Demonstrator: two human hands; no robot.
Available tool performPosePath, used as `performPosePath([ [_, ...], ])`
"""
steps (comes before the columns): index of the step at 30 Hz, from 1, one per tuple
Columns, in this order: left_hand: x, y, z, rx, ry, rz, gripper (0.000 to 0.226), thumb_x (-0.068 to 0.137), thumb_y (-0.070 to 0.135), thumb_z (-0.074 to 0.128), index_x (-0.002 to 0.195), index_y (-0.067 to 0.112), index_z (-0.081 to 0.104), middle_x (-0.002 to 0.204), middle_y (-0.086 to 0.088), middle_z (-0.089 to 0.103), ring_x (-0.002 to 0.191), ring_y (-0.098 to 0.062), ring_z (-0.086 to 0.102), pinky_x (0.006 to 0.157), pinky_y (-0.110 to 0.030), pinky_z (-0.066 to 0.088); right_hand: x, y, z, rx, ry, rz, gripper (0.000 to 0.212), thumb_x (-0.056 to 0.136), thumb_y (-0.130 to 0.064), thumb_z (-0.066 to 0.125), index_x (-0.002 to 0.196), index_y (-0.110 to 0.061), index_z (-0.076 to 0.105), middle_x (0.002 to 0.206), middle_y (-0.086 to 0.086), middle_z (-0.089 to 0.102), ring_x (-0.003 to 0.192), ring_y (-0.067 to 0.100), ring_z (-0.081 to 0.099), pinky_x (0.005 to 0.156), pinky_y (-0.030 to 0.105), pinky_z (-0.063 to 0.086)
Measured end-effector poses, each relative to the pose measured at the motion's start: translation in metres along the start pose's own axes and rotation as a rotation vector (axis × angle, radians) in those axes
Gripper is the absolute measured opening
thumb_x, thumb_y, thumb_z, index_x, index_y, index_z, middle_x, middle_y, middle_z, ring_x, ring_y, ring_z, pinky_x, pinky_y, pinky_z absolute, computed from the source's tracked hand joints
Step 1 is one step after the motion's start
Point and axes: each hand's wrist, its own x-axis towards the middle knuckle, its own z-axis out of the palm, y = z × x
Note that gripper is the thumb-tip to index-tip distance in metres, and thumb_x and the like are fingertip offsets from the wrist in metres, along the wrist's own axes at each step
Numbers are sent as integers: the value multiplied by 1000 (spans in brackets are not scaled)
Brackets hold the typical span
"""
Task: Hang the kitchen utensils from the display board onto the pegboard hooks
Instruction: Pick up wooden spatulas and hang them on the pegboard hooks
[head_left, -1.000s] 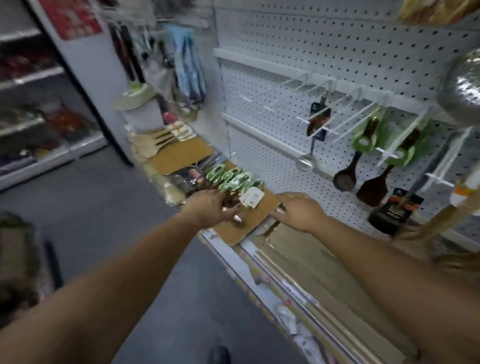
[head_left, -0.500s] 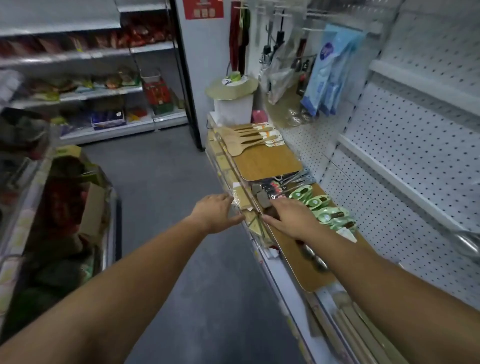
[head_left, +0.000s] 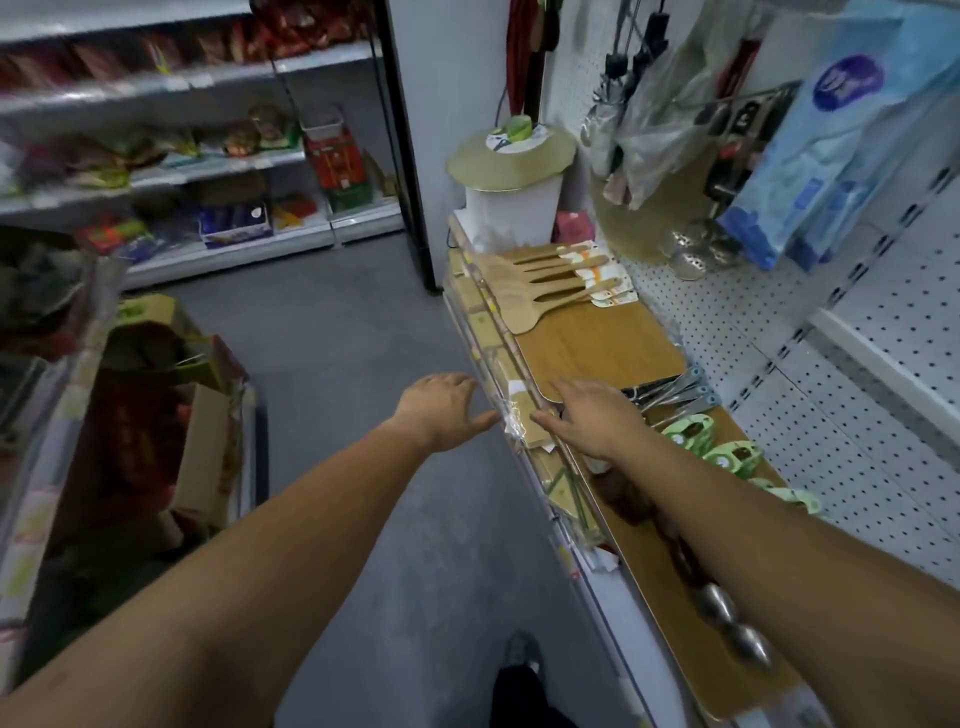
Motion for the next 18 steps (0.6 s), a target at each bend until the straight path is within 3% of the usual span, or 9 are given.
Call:
performPosePath([
  [9, 125, -42, -29, -39, -60, 21, 85, 88, 75, 34, 149, 16, 34, 153, -5, 40, 139, -25, 40, 113, -39, 34, 122, 11, -20, 70, -77, 53, 78, 94, -71, 35, 153, -18, 30, 154, 7, 41, 139, 27, 41, 112, 41, 34],
  [18, 272, -114, -27, -35, -59, 167, 83, 90, 72, 34, 149, 15, 34, 154, -6, 38, 141, -24, 36, 115, -39, 31, 242, 28, -12, 88, -94, 260, 72, 99, -63, 31, 153, -15, 30, 155, 8, 41, 140, 26, 40, 114, 37, 33],
])
